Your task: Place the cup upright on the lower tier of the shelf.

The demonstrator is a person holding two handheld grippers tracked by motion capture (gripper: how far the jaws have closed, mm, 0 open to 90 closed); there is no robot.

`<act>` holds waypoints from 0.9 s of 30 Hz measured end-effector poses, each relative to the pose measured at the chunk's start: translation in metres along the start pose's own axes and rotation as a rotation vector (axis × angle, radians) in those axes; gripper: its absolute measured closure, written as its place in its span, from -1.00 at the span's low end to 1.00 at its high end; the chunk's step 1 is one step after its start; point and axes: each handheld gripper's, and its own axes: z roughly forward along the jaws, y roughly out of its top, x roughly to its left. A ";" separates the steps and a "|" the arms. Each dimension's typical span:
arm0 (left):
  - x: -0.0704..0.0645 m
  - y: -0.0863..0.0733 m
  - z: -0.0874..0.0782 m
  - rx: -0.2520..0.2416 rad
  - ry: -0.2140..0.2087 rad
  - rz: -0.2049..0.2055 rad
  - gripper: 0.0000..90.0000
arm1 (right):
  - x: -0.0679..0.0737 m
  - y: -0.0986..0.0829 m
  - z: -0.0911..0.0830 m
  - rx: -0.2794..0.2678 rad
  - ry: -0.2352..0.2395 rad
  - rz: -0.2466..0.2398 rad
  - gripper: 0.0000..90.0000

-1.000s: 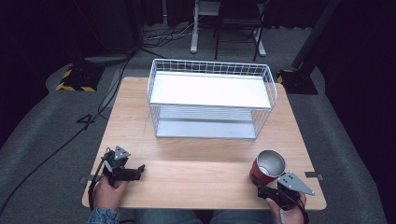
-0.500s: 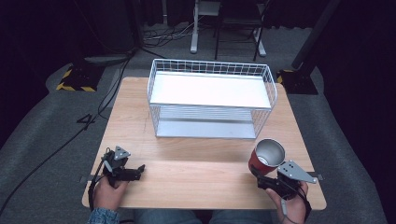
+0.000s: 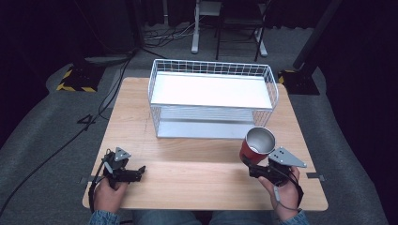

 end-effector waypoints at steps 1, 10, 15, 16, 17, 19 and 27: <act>0.000 0.000 0.000 0.000 0.000 0.000 -0.91 | 0.001 0.003 0.005 -0.002 0.010 -0.005 -0.63; 0.000 0.000 0.000 0.000 -0.001 -0.001 -0.91 | 0.008 0.017 0.029 0.002 0.051 -0.013 -0.63; 0.000 0.000 0.000 0.000 -0.001 -0.001 -0.91 | 0.010 0.022 0.046 0.013 0.068 -0.005 -0.63; 0.000 0.000 0.000 -0.001 -0.002 -0.001 -0.91 | 0.011 0.024 0.050 0.017 0.073 -0.004 -0.63; 0.000 0.000 0.000 0.000 -0.002 -0.001 -0.91 | 0.011 0.024 0.053 0.019 0.074 -0.004 -0.63; 0.000 0.001 0.000 0.001 -0.001 0.001 -0.91 | 0.013 0.027 0.062 0.031 0.079 -0.010 -0.63; 0.000 0.001 0.000 0.001 -0.001 0.001 -0.91 | 0.020 0.030 0.086 0.053 0.090 -0.028 -0.63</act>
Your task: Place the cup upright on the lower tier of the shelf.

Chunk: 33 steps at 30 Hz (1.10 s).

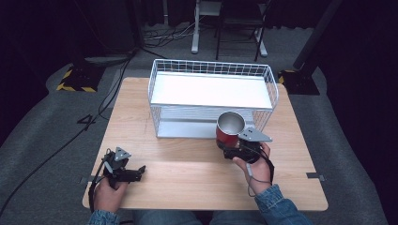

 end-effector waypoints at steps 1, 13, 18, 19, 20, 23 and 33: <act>0.000 0.000 0.000 0.001 0.001 0.000 -0.91 | 0.000 0.000 0.003 0.001 0.001 -0.002 -0.63; 0.000 0.000 0.000 0.000 0.000 0.000 -0.91 | 0.005 0.001 0.035 0.020 0.006 -0.006 -0.63; 0.000 0.000 0.000 0.000 0.000 0.000 -0.91 | 0.007 0.001 0.047 0.027 0.004 0.005 -0.63; 0.000 0.000 0.000 0.000 0.000 0.000 -0.91 | 0.007 0.001 0.049 0.029 0.006 0.004 -0.63; 0.000 0.000 0.000 0.000 0.000 0.000 -0.91 | 0.007 0.001 0.053 0.031 0.005 0.000 -0.63; 0.000 0.000 0.000 0.001 0.001 0.000 -0.91 | 0.007 0.001 0.057 0.035 0.000 -0.003 -0.63; 0.000 0.000 0.000 0.001 0.001 0.000 -0.91 | 0.004 0.006 0.081 0.021 -0.021 -0.006 -0.63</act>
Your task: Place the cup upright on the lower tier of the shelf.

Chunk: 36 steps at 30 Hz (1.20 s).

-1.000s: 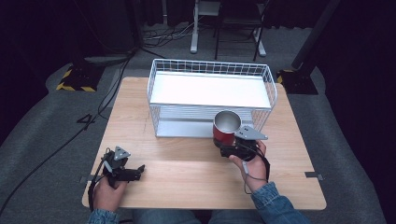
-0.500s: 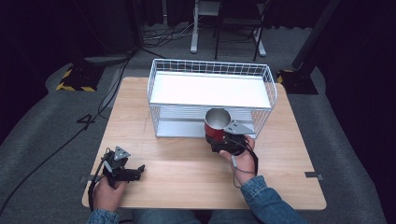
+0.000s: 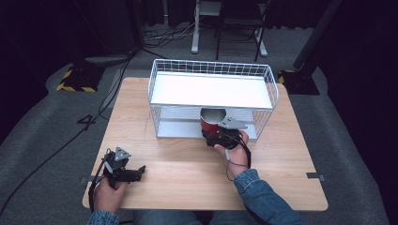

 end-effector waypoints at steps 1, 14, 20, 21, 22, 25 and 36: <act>0.000 0.000 0.000 0.000 -0.001 0.000 -0.91 | 0.000 0.000 0.002 -0.002 -0.002 0.003 -0.63; 0.000 0.000 0.000 0.001 -0.002 0.002 -0.91 | -0.009 0.002 0.028 -0.015 -0.041 0.017 -0.63; 0.001 0.000 0.000 0.002 0.000 0.008 -0.91 | -0.011 0.003 0.035 -0.021 -0.056 0.030 -0.63; 0.001 0.000 0.000 0.002 0.000 0.008 -0.91 | -0.012 0.003 0.037 -0.028 -0.058 0.029 -0.63; 0.001 0.000 0.000 0.002 0.001 0.009 -0.91 | -0.013 0.004 0.038 -0.030 -0.057 0.033 -0.63; 0.000 0.000 0.000 0.001 -0.001 0.001 -0.91 | -0.015 0.004 0.043 -0.029 -0.065 0.051 -0.63; 0.000 0.000 0.000 0.000 0.000 0.000 -0.91 | -0.016 0.000 0.055 -0.015 -0.059 0.075 -0.63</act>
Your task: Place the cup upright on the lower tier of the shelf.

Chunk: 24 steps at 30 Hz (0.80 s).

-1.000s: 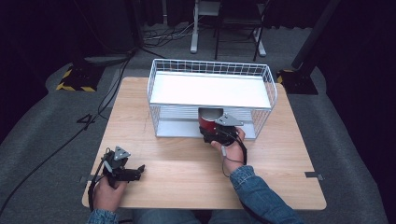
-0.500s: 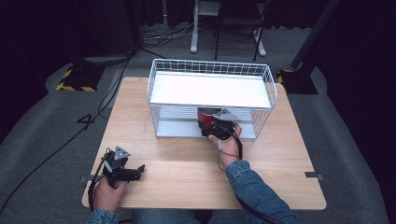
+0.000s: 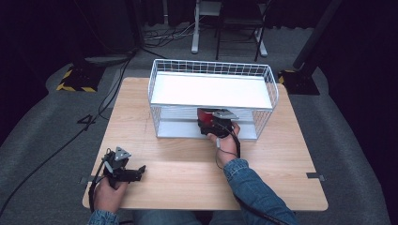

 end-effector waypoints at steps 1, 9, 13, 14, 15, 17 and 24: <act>0.000 0.000 0.000 0.000 0.000 0.000 -0.91 | -0.001 0.000 0.000 0.002 0.006 0.002 -0.64; 0.000 0.000 0.000 0.000 0.000 0.000 -0.91 | -0.003 0.002 0.002 0.007 0.026 0.007 -0.66; 0.000 0.000 0.000 0.000 0.000 0.000 -0.91 | -0.003 0.002 0.001 0.013 0.020 -0.018 -0.66; 0.000 0.000 0.000 0.000 0.000 0.000 -0.91 | -0.004 0.002 0.001 0.014 0.020 -0.020 -0.66; 0.000 0.000 0.000 0.000 0.000 0.000 -0.91 | -0.003 0.002 0.001 0.014 0.021 -0.022 -0.66; 0.000 0.000 0.000 0.001 0.001 0.005 -0.91 | -0.003 0.002 0.001 0.016 0.017 -0.029 -0.66; 0.000 0.000 0.000 0.000 0.000 0.001 -0.91 | -0.005 0.000 -0.003 0.041 0.022 -0.069 -0.66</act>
